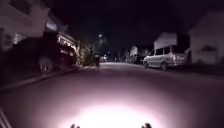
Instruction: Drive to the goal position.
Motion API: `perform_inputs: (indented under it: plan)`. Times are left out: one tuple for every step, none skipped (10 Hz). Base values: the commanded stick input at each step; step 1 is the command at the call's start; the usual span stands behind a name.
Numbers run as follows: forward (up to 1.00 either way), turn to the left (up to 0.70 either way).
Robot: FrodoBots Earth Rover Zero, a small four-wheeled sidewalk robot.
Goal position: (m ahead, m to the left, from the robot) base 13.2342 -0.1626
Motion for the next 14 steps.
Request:
perform_inputs:
  plan:
    - [0.70,0.00]
    - [0.70,0.00]
    - [0.70,0.00]
    - [0.70,0.00]
    - [0.70,0.00]
    - [0.70,0.00]
    - [0.70,0.00]
    - [0.70,0.00]
    - [0.70,0.00]
    - [0.70,0.00]
    - [0.70,0.00]
    - [0.70,0.00]
    - [0.70,0.00]
    - [0.70,0.00]
